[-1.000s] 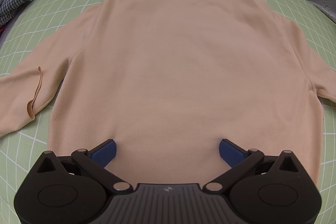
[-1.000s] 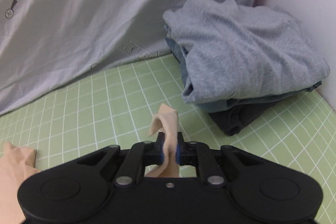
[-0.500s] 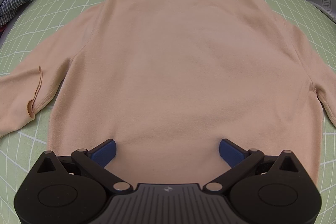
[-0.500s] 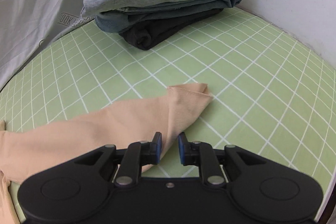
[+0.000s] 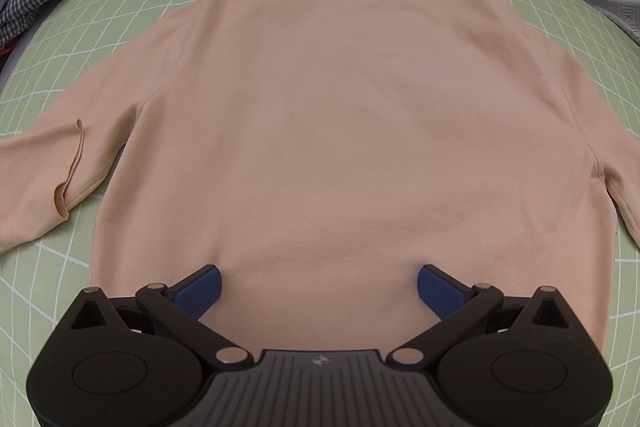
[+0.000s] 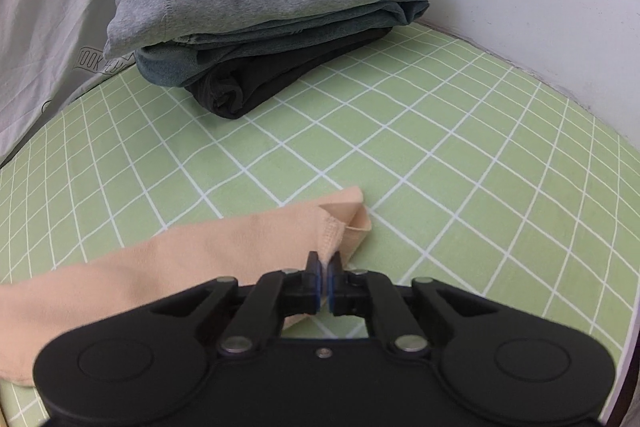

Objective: Fold clothes

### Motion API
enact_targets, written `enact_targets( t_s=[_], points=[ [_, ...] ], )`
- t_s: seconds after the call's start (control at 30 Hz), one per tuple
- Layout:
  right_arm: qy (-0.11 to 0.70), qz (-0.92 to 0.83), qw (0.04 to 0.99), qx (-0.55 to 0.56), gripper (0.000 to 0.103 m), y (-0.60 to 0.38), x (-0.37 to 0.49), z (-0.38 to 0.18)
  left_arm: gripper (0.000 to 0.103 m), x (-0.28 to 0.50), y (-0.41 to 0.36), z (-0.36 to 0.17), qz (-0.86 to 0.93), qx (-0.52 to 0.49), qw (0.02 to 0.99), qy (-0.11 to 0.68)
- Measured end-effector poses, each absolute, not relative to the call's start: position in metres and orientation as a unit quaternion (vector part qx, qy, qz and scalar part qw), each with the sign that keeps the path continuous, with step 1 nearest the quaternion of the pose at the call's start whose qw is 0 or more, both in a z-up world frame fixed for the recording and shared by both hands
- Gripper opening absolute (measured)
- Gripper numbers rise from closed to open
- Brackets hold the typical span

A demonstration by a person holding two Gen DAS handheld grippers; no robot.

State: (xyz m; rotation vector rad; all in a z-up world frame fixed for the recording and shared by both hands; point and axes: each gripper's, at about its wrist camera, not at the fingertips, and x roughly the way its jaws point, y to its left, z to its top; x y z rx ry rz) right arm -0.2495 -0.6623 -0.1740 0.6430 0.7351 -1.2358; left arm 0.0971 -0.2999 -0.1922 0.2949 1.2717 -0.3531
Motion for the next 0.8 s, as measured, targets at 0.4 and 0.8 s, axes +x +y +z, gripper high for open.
enact_targets(
  t_s=[0.4,0.8],
  points=[
    [0.339,-0.589,0.710,0.183,0.044,-0.643,-0.231,-0.144,0.103,0.097,-0.297,-0.193,-0.166,0.137,0.779,0.589],
    [0.364,-0.297,0.867,0.164,0.017,-0.615,-0.073,-0.161,0.103,0.096,-0.294,-0.193,-0.170,0.139,0.780,0.586]
  ],
)
